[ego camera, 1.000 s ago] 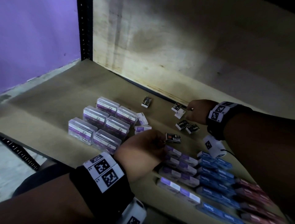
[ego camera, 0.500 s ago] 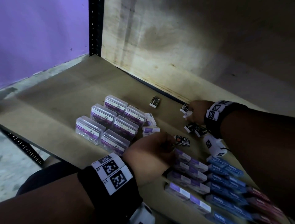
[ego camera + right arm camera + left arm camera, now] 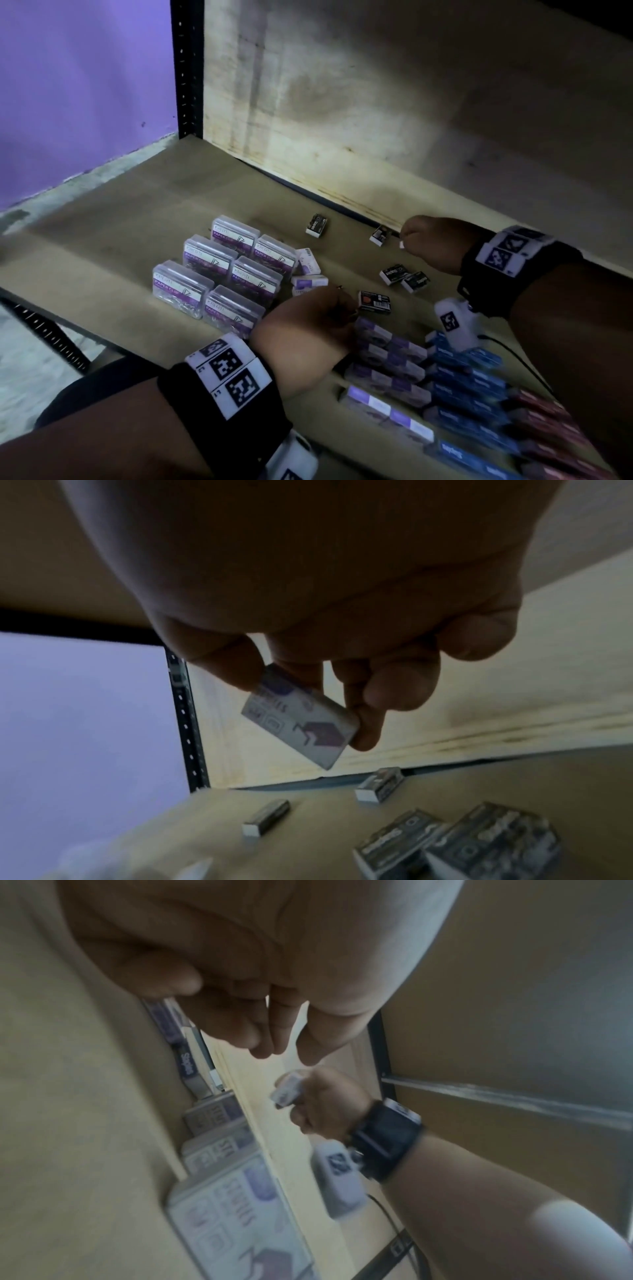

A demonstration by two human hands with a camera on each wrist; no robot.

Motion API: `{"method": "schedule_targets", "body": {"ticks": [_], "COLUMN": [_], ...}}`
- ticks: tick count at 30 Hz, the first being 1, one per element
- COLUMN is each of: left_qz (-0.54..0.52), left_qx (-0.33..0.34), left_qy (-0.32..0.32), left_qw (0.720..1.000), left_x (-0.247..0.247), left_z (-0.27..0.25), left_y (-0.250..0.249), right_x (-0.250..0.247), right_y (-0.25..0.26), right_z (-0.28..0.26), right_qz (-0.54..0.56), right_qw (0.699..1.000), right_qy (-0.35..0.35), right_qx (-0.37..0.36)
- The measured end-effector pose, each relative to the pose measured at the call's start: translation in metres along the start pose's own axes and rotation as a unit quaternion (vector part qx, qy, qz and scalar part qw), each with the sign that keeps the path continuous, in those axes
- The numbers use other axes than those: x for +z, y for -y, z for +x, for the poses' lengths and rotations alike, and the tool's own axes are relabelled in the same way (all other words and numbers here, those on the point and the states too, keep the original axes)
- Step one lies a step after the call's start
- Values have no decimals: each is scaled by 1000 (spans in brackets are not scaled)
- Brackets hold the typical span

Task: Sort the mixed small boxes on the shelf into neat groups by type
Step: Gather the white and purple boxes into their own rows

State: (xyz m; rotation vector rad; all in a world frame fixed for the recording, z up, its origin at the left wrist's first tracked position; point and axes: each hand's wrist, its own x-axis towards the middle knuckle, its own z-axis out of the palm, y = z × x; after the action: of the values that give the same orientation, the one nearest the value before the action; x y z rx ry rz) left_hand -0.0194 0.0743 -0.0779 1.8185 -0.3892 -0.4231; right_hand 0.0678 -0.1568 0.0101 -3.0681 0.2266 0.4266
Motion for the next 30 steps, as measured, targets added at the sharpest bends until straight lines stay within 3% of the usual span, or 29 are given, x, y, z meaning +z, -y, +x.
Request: {"method": "schedule_targets", "body": {"ticks": [7,11,13,15,26,30], "left_qz": [74,125,150,192,401,522], "left_qx": [-2,-2,-10,-3,37,37], "left_qy": [10,18,26,34,40,43], "left_qw": [997,992,988,981,914,851], "left_x": [0,5,8,9,-3,-18], "left_z": [-5,-6,-7,-6,22,39], "left_y": [-13,-19,-19,-21,-50,-68], "right_x": [22,32,43,53,64,66], "right_y": [-24,-21,-22,-28,-41,-44], "right_z": [-59,-95,-112,-126,-173,-178], "right_qz": [205,312,317,285,279,293], "right_qw": [978,941,936,950,956,952], "right_qy": [-47,-35,-16,-17,-35,-23], "right_qx": [-12,-125,-149,-125,-90,-86]}}
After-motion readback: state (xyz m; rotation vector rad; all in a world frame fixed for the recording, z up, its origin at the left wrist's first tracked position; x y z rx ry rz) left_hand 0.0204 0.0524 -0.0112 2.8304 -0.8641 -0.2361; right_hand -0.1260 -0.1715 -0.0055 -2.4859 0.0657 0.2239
